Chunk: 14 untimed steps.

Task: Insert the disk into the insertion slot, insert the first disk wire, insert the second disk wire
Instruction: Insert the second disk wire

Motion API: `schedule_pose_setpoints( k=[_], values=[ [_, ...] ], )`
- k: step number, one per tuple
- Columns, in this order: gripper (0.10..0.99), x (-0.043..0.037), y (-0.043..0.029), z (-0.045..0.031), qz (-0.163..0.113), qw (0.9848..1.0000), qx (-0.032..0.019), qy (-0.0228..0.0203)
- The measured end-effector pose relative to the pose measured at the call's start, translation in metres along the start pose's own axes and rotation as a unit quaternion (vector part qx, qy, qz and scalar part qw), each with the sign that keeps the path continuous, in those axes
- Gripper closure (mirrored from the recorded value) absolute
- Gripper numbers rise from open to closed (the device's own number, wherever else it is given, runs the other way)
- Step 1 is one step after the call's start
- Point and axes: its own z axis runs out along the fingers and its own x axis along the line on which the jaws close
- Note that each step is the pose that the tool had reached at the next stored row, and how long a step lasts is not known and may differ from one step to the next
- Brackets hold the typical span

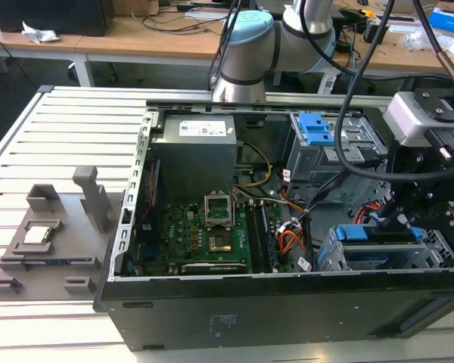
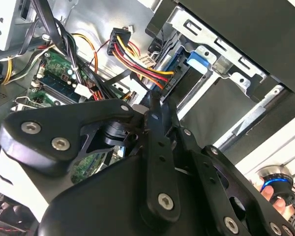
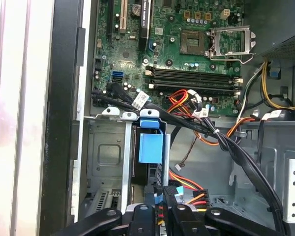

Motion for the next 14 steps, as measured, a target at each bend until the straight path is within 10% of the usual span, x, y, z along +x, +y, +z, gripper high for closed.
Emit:
schedule_pose_setpoints(
  k=[14],
  values=[
    [0.980,-0.0103,-0.0009,0.0043,-0.001,1.0000,-0.0022,0.0076]
  ],
)
